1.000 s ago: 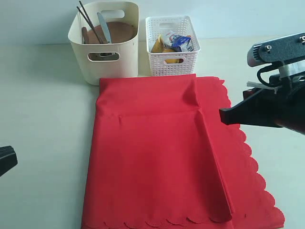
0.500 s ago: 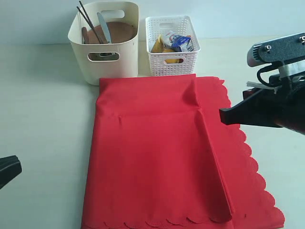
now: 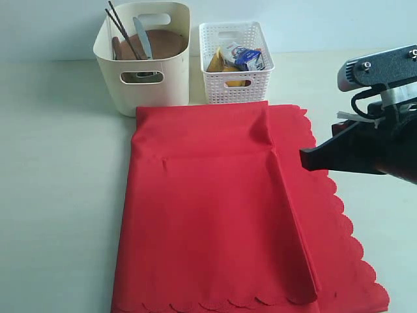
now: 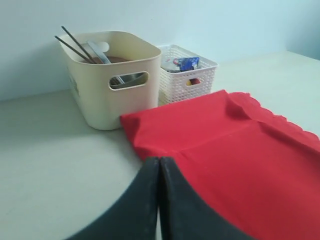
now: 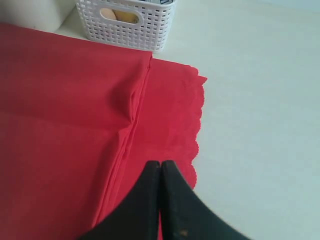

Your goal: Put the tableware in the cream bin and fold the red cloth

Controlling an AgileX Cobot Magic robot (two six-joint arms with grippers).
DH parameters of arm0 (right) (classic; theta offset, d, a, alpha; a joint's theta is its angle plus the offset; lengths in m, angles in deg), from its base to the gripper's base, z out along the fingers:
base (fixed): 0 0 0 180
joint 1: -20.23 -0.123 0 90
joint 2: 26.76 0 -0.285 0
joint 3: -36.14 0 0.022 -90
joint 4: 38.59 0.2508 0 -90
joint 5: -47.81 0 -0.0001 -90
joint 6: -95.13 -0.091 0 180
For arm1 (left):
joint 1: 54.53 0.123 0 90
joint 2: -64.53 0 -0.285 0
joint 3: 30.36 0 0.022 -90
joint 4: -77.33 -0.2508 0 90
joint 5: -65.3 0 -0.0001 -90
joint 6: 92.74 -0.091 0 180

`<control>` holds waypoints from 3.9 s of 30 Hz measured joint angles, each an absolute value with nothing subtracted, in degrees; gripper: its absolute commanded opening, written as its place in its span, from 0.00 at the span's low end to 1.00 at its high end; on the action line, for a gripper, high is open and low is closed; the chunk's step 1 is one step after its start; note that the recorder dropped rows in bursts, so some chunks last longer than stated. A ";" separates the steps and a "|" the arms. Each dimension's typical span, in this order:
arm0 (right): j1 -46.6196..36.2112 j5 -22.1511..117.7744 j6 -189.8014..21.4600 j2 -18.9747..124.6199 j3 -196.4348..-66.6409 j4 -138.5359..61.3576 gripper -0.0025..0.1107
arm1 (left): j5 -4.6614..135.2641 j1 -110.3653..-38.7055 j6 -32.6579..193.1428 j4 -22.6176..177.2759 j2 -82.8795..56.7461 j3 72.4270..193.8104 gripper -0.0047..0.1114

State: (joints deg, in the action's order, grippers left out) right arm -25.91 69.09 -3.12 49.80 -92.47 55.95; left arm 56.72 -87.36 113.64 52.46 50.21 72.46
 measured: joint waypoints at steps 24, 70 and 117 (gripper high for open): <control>-25.91 68.88 -3.12 51.39 -92.47 55.95 0.02 | 52.66 -73.46 117.92 54.88 56.36 72.46 0.06; -25.91 68.88 -3.72 51.39 -92.47 55.95 0.02 | 50.75 -69.64 114.32 52.61 56.36 72.46 0.06; -25.91 68.88 -4.02 51.39 -92.47 55.95 0.02 | 50.38 -61.24 114.32 58.21 56.36 72.46 0.06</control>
